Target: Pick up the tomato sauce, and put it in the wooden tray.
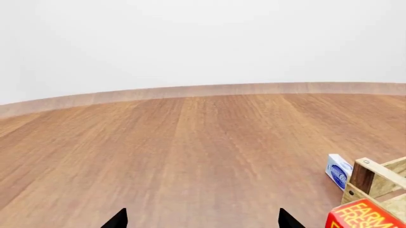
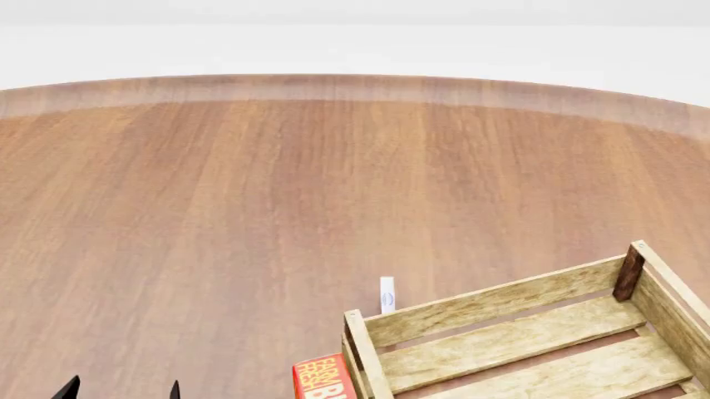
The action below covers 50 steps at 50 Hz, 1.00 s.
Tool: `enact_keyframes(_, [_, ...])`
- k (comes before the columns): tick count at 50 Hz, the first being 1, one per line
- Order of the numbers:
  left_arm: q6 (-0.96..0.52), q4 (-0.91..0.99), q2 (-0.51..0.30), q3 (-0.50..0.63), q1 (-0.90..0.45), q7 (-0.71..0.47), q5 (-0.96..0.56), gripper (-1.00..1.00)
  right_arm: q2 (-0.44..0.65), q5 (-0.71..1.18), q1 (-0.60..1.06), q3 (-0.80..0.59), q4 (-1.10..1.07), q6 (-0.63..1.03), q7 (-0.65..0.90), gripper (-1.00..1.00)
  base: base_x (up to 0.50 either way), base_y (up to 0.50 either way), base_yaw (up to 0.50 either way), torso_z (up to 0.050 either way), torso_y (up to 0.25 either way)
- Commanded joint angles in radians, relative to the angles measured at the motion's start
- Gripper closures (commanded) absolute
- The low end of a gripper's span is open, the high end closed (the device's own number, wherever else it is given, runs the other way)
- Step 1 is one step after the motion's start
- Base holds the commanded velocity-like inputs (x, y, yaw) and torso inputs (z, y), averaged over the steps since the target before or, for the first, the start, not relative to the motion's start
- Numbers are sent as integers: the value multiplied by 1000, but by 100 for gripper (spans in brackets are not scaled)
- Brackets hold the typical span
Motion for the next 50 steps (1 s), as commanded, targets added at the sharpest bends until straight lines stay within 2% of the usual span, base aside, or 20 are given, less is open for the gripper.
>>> enact_keyframes(1, [26,-6,4,-7,3,-4,0,-100,-1,1,9,0,13,2,0,-100,0,0,0,0,0])
enact_keyframes(7, [22,-1,1,-3,3,-8,-1,-100,4,4,6,-4,3,6,3,-100,0,0,0,0,0])
enact_keyframes(8, [22,-1,1,-3,3,-9,-1,-100,4,3,6,-3,4,5,5,100,0,0,0,0,0])
enact_keyframes(21, [23,-4,-3,3,-1,-14,-7,-100,8,1,2,-10,-4,15,22,100,0,0,0,0,0])
enact_keyframes(36, [29,-7,-8,9,0,-19,-12,-100,96,-161,-323,-39,-574,-44,108,100,0,0,0,0,0])
enact_keyframes(50, [23,4,-14,16,1,-28,-17,-100,113,-148,-310,-34,-707,51,111,100,0,0,0,0,0])
